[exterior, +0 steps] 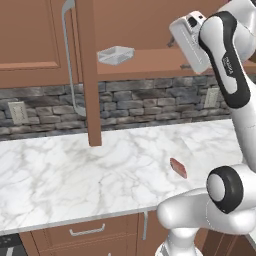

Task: Retrieve the tupperware from the cabinet, then place the raw meat into the tupperware to avoid contamination.

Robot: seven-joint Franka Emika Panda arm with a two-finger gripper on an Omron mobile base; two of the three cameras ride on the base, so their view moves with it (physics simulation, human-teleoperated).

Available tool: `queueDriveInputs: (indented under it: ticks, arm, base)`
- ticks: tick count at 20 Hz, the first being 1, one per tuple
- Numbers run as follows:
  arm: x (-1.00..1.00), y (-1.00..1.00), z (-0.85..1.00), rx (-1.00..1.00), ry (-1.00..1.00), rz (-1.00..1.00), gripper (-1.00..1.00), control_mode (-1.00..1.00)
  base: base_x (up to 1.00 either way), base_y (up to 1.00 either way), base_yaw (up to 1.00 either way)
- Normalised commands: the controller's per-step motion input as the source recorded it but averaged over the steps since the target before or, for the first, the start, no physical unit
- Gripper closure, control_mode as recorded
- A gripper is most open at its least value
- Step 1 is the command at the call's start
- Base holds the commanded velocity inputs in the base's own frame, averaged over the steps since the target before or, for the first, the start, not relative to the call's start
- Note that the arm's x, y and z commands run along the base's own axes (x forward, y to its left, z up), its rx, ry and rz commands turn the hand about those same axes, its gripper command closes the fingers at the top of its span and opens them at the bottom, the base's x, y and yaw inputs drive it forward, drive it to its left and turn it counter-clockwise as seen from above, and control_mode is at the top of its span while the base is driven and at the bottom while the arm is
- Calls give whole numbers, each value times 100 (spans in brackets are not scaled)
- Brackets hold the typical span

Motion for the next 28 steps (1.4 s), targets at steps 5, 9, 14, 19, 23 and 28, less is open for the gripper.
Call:
queueDriveInputs:
  ticks: [5,9,14,19,23,28]
  arm:
    - [57,39,21,-3,-1,4,-100,-100]
    - [55,38,14,-2,0,3,-100,-100]
    - [52,28,-1,0,0,0,-100,-100]
    - [46,33,-3,0,-1,0,-100,-100]
    - [38,29,-3,0,-1,0,-100,-100]
    - [34,27,-14,-1,0,0,-100,-100]
  base:
    - [0,0,0]
    - [0,0,0]
    - [0,0,0]
    - [0,0,0]
    - [0,0,0]
    - [0,0,0]
